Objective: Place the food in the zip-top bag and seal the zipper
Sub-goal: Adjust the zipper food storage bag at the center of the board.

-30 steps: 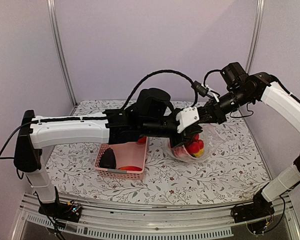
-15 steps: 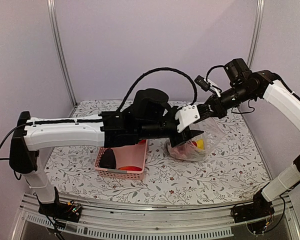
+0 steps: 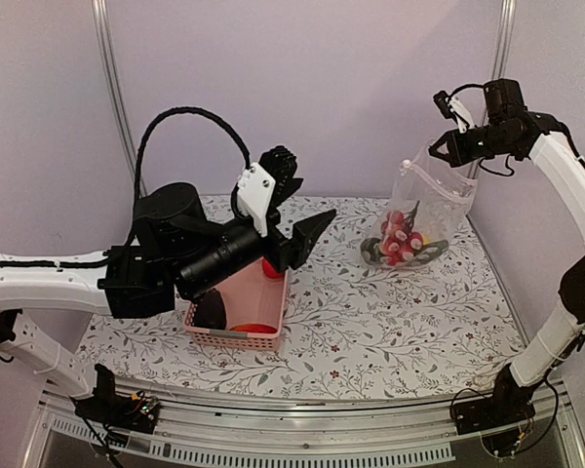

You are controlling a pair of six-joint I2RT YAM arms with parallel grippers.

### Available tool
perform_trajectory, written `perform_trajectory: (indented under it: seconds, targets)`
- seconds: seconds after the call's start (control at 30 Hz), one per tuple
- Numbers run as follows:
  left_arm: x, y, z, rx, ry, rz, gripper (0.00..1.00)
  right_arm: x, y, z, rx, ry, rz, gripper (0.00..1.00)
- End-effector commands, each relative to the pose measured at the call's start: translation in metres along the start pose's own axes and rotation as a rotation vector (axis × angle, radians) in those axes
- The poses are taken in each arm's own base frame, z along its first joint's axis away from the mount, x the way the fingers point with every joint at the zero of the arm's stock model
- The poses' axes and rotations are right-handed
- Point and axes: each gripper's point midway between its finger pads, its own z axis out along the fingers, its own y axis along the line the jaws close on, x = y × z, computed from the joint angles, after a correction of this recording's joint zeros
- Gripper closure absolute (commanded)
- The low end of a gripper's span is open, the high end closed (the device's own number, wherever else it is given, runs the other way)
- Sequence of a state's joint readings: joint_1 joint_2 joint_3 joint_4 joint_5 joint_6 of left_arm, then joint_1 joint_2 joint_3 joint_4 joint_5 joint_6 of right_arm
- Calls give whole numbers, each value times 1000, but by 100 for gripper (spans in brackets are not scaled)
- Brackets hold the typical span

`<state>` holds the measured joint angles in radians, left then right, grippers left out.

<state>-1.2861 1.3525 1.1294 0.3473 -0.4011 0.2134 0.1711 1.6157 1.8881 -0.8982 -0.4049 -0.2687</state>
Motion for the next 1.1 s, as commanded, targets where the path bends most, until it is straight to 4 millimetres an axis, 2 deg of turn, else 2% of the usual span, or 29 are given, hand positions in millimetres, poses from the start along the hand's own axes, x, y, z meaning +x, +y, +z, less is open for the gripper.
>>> perform_trajectory:
  seconds: [0.0,0.07,0.1,0.17,0.3,0.43,0.63,0.87,1.07]
  targets:
    - [75,39,-19,-198,228,-90,29,7,6,8,-17,-40,25,100]
    - [99,48,-32,-239,293,-142,27,31,29,19,-127,-8,41,100]
    - [109,53,-37,-259,322,-170,27,53,40,27,-177,27,55,100]
    - [124,62,-49,-297,366,-209,27,77,55,34,-236,47,43,100]
    - [151,80,-70,-364,472,-238,28,102,69,34,-284,59,29,100]
    - [170,98,-84,-420,561,-269,28,112,79,31,-334,54,10,100]
    - [195,115,-96,-460,687,-308,29,111,106,16,-473,-20,-43,100]
    - [212,117,-84,-447,740,-355,29,121,119,4,-530,-49,-81,100]
    - [234,129,-60,-451,794,-362,30,141,124,12,-571,-15,-65,100]
